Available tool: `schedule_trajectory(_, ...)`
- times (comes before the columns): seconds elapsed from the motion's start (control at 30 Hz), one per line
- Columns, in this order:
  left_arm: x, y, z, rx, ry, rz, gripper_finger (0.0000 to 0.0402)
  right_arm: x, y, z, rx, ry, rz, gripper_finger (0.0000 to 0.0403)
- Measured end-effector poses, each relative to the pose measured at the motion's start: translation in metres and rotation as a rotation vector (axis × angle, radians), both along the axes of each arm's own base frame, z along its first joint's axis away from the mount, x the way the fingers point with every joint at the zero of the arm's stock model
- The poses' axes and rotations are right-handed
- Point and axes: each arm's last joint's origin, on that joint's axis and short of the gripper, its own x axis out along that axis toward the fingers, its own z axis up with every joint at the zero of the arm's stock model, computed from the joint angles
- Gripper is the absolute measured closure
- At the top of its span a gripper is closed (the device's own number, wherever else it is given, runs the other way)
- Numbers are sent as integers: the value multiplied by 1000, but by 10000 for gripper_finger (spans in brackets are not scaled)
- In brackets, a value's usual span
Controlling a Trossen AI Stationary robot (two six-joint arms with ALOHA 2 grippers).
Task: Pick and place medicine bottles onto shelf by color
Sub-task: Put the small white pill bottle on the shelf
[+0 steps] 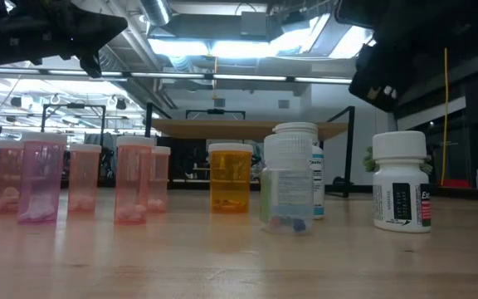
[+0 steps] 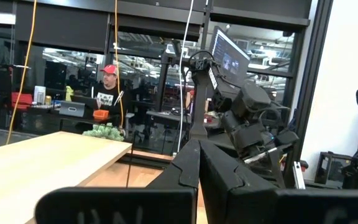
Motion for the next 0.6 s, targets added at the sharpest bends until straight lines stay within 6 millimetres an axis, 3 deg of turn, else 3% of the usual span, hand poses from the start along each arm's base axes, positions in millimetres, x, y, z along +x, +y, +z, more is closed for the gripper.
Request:
schedule_trajectory(0.17, 0, 0, 0, 0, 1, 0, 401, 13, 22, 31, -37, -138, 107, 226)
schedule_trajectory(0.3, 0, 0, 0, 0, 1, 0, 401, 20, 42, 57, -173, -207, 203, 226)
schedule_trajectory(0.43, 0, 0, -1, 0, 9, 0, 401, 23, 49, 60, -339, -54, 155, 226)
schedule_trajectory(0.6, 1, 0, -2, 0, 19, 0, 401, 33, 56, 48, -429, 86, 142, 226)
